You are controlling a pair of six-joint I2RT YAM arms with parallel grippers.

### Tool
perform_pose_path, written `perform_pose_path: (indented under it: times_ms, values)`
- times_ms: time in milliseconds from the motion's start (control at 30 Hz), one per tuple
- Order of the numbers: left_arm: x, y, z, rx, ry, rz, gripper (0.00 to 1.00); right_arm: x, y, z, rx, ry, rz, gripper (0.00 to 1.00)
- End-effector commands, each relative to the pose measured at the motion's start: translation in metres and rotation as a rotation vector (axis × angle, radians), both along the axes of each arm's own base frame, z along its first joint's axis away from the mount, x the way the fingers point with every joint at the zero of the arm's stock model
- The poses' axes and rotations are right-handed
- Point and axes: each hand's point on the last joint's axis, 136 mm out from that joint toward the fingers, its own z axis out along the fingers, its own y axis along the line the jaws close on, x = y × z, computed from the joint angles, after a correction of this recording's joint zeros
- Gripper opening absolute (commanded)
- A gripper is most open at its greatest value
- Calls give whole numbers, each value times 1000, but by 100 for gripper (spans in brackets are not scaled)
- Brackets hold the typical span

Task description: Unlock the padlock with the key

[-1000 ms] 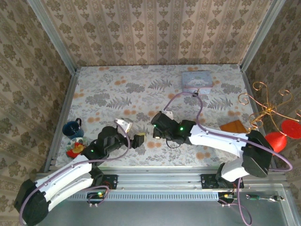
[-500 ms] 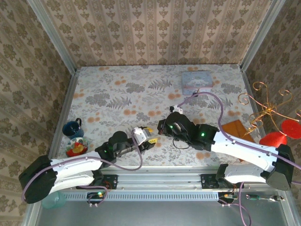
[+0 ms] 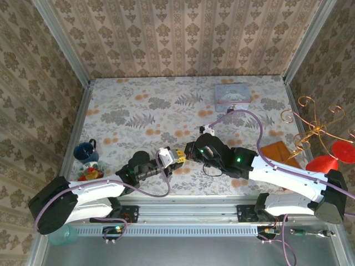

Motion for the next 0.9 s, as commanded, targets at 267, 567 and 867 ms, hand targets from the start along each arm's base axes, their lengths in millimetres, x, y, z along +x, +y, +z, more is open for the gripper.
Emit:
perform_pose_path:
  times_ms: [267, 567, 867]
  values:
    - [-5, -2, 13, -37, -8, -43, 24, 1, 8, -1, 35, 6, -2, 0]
    - [-4, 0, 14, -36, -6, -41, 9, 2, 6, -5, 30, 6, -16, 0]
    - [2, 5, 15, -45, 36, -30, 0, 3, -4, -14, 6, 10, -53, 0]
